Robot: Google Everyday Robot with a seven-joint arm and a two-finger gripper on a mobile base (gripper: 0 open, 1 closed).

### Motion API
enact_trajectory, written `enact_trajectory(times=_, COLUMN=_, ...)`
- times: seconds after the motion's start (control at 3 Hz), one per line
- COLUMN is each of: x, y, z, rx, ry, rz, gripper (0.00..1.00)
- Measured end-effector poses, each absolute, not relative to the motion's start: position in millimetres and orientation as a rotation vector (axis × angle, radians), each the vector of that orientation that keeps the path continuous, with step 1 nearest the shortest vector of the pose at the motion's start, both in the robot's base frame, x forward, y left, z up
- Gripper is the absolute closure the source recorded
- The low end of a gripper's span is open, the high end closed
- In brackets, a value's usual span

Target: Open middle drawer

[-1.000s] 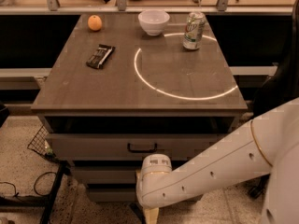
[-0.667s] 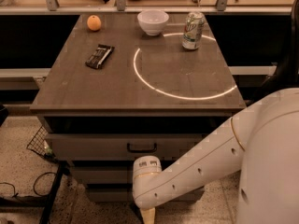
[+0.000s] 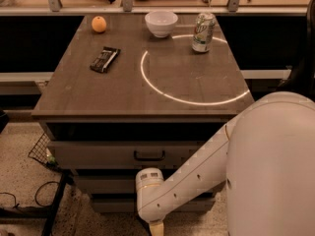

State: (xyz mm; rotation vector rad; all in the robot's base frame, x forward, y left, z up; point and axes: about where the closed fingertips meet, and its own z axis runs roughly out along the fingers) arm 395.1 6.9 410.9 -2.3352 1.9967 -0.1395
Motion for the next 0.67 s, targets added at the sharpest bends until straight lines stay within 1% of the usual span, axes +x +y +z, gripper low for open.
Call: enact_trajectory(times=0.67, x=406.6, y=-1.7, z=405.5, rx=-2.275, ry=2.09, rz=-0.139, gripper=0.0)
